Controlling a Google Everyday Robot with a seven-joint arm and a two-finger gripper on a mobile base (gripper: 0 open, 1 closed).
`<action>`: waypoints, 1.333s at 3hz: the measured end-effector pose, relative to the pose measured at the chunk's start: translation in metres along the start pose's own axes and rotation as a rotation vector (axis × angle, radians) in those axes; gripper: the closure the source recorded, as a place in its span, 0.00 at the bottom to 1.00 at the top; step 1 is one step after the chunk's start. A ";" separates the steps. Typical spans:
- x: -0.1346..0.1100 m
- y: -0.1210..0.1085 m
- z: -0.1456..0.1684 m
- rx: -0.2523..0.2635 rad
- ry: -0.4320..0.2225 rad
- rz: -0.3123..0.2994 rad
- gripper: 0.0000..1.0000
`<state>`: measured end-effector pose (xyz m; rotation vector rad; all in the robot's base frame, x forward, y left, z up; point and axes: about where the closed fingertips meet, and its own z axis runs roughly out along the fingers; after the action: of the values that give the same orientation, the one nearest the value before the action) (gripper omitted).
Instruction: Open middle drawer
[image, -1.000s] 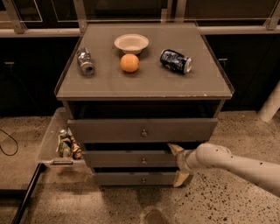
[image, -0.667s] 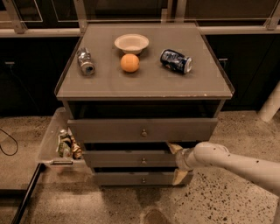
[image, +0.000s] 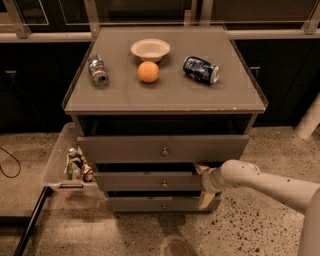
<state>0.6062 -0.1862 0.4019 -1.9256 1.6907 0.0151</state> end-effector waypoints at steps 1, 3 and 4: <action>0.027 0.004 0.013 -0.018 0.016 0.060 0.00; 0.027 0.004 0.013 -0.018 0.015 0.059 0.19; 0.025 0.005 0.013 -0.022 0.014 0.056 0.43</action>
Offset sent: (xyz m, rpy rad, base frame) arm 0.0112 -0.0337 -0.0315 0.0074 0.0596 -0.0802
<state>0.6112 -0.2039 0.3793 -1.8983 1.7606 0.0418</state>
